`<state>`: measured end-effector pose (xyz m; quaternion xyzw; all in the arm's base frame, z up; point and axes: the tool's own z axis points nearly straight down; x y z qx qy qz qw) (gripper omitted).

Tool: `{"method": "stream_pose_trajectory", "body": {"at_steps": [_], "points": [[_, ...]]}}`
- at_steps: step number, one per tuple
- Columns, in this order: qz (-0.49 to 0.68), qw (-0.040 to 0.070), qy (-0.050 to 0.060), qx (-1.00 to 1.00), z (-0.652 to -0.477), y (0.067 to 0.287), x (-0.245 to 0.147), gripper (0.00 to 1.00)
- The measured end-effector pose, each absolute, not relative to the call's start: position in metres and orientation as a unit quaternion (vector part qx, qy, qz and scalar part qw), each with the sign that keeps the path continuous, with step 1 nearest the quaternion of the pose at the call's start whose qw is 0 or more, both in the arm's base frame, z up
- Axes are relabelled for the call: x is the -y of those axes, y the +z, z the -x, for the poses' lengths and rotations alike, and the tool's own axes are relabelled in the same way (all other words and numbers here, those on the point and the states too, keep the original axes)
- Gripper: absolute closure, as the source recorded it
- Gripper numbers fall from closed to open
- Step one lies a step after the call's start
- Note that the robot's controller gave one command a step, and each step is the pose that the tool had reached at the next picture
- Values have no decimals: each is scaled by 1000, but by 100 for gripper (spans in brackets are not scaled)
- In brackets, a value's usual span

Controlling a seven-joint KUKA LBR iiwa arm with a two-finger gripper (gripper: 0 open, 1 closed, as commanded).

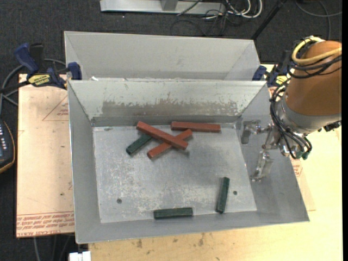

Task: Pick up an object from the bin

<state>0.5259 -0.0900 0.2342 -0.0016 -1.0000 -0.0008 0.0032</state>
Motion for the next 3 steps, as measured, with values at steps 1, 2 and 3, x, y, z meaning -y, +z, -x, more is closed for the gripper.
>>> {"method": "stream_pose_trajectory", "body": {"at_steps": [1,2,3], "points": [[-179,2,-2,984,-517,96,46,0],[-386,-5,1,922,-494,71,88,0],[-387,-5,1,922,-494,72,87,100]]}}
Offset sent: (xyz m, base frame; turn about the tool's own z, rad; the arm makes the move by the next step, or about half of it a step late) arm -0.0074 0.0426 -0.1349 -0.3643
